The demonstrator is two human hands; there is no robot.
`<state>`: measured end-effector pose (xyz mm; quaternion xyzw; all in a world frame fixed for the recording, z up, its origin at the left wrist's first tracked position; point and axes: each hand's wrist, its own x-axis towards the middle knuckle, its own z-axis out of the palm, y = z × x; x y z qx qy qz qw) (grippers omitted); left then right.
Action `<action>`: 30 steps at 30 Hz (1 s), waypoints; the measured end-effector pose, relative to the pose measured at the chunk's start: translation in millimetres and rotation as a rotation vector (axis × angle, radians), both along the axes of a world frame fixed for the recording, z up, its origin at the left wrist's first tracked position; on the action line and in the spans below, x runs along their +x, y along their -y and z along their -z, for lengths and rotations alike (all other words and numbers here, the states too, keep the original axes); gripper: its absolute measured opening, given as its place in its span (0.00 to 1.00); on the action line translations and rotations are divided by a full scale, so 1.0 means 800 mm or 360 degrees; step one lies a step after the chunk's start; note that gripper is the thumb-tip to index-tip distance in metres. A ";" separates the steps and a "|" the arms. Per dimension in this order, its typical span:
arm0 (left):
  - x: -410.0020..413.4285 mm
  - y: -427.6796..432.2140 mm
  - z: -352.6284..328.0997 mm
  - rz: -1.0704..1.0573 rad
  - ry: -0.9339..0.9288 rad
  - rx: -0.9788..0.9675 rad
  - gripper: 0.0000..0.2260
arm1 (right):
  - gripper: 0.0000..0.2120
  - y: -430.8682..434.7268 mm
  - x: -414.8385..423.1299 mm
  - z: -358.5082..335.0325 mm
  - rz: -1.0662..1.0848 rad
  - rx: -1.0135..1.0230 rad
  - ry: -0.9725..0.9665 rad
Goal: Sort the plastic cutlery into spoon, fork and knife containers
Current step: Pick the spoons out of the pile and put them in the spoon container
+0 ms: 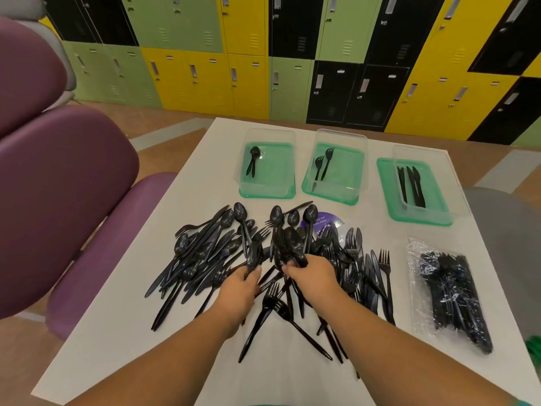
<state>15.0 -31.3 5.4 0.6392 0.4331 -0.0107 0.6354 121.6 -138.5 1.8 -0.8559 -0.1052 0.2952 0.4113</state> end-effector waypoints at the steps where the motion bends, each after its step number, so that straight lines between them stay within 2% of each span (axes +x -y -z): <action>1: 0.003 0.003 -0.001 -0.0021 0.0034 -0.0039 0.12 | 0.08 0.002 -0.001 -0.003 0.0089 0.0176 -0.0159; 5: 0.016 0.021 -0.012 0.0000 0.0117 -0.0187 0.12 | 0.08 0.011 -0.011 -0.013 0.0196 0.0574 -0.0578; 7: 0.021 0.030 -0.017 -0.0021 0.0175 -0.0379 0.14 | 0.06 0.018 -0.013 -0.014 0.0153 0.0667 -0.0656; 9: 0.026 0.037 -0.021 -0.0056 0.0222 -0.0524 0.13 | 0.05 0.028 -0.009 -0.018 0.0071 0.0549 -0.0500; 13: 0.030 0.042 -0.028 -0.0037 0.0191 -0.0448 0.05 | 0.09 0.059 0.013 -0.031 0.0073 0.0382 -0.0191; 14: 0.029 0.040 -0.029 -0.0050 0.0192 -0.0395 0.04 | 0.10 0.069 0.020 -0.034 0.0069 0.0345 -0.0125; 15: 0.027 0.037 -0.028 -0.0028 0.0177 -0.0305 0.09 | 0.11 0.080 0.026 -0.036 0.0064 0.0304 -0.0088; 17: 0.022 0.028 -0.020 0.0068 0.0098 -0.0016 0.14 | 0.08 0.100 0.032 -0.031 0.0092 0.0273 -0.0132; 19: 0.017 0.022 -0.012 0.0085 0.0010 0.0165 0.11 | 0.04 0.120 0.029 -0.022 0.0098 0.0175 -0.0139; 22: 0.007 0.012 0.001 0.0042 -0.0037 0.0192 0.11 | 0.03 0.126 0.014 0.002 -0.0015 -0.0119 -0.0049; 25: 0.003 0.008 0.007 0.0043 -0.0079 0.0183 0.10 | 0.04 0.119 -0.007 0.014 -0.0263 -0.0416 0.0180; 30: -0.001 0.010 0.013 0.0101 -0.0071 0.0167 0.10 | 0.11 0.108 -0.024 0.024 -0.0326 -0.0588 0.0570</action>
